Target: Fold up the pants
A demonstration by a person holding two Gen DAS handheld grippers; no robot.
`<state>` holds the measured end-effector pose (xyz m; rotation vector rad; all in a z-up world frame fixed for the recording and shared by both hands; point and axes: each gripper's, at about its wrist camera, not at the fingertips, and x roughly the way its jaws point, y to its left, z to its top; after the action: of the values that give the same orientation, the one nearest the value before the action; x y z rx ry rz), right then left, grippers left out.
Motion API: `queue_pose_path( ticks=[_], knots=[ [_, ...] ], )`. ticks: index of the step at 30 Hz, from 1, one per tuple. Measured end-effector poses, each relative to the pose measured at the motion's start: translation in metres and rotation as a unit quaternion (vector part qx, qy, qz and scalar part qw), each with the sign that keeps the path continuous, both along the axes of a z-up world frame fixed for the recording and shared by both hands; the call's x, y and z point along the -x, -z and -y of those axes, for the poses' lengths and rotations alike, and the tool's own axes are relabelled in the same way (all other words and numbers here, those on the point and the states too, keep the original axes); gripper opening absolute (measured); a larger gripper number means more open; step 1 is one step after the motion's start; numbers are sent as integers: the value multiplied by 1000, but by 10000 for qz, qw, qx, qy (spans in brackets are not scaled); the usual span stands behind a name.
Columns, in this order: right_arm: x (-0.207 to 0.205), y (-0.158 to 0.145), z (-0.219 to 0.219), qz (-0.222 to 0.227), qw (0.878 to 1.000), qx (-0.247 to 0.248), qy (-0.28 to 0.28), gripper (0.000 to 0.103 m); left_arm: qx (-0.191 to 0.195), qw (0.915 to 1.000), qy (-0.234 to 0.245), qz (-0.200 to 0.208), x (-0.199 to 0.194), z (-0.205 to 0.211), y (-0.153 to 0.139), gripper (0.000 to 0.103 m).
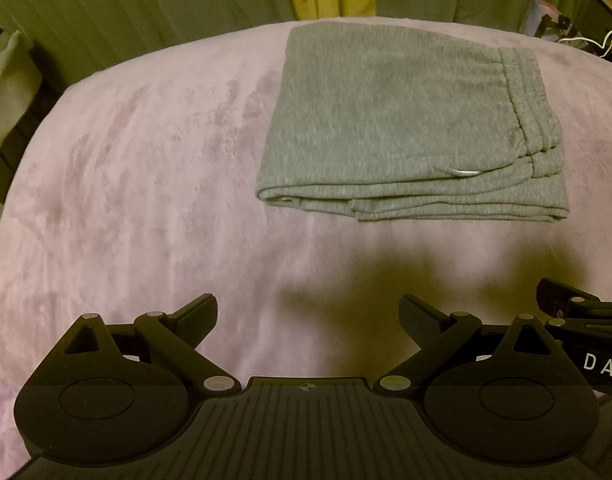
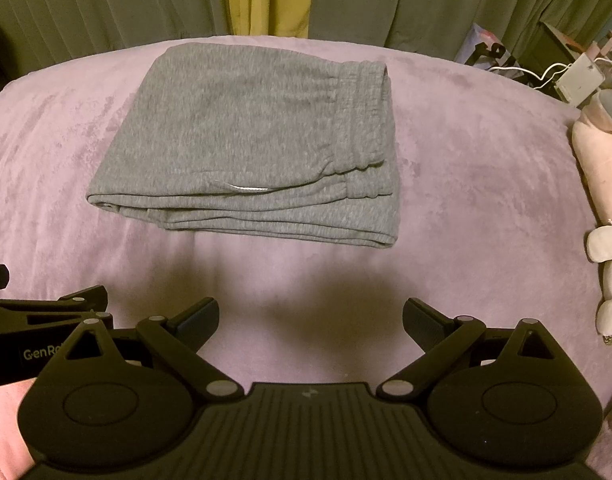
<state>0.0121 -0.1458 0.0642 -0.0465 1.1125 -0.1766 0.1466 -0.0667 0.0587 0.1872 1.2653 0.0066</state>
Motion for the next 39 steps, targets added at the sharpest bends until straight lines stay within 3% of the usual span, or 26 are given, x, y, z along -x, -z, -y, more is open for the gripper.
queue_pose_path(
  ticks=[39],
  knots=[
    [0, 6, 6, -33, 10000, -11, 30, 98, 106, 9999, 34, -58, -1, 2, 5, 100]
  ],
)
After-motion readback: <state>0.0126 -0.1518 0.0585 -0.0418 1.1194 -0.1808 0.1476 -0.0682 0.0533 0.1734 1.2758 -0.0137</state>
